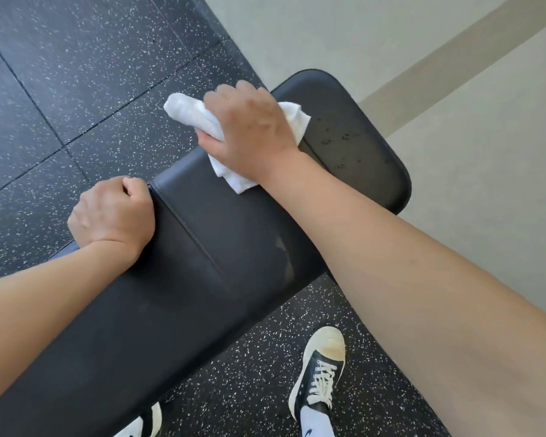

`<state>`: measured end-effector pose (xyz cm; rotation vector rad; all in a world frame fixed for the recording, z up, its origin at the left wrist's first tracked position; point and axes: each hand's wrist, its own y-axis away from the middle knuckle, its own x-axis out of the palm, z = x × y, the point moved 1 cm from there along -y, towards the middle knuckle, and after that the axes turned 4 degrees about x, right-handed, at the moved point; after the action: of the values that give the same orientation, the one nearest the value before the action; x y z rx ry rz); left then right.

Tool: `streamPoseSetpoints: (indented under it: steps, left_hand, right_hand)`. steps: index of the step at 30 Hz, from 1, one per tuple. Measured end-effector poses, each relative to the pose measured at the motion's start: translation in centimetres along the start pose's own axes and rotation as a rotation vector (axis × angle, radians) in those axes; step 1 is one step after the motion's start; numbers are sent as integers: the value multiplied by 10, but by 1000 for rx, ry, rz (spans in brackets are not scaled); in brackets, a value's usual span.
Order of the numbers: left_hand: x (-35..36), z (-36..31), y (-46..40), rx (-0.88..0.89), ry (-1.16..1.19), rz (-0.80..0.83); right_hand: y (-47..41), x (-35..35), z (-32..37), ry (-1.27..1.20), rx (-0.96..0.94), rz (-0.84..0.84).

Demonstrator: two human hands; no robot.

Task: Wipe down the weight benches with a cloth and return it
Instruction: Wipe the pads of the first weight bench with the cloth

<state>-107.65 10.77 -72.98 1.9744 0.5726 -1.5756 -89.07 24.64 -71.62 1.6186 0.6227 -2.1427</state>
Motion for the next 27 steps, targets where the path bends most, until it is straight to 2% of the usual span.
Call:
streamPoseSetpoints:
  steps: [4,8,11,17,21,23,27]
  left_hand:
    - [2,-1,-1,2,11,-4]
    - [5,4,-2,4,3,37]
    - [6,4,-2,29,28,63]
    - [4,6,-1,36,47,132]
    - [0,2,-1,22,66,174]
    - [-2,0,-1,24,69,179]
    - [-3,2,0,27,77,198]
  right_hand:
    - [68,-12,-6,-118,29,-209]
    - [169,-21,-8,-125,75,-124]
    - [201,-21,2,-102,85,-97]
    - [123,-7,42,-61,36,-57]
    - [37,-1,54,-45,119,-53]
    - [1,4,58,-21,161,54]
    - [-36,26,74,131,111,436]
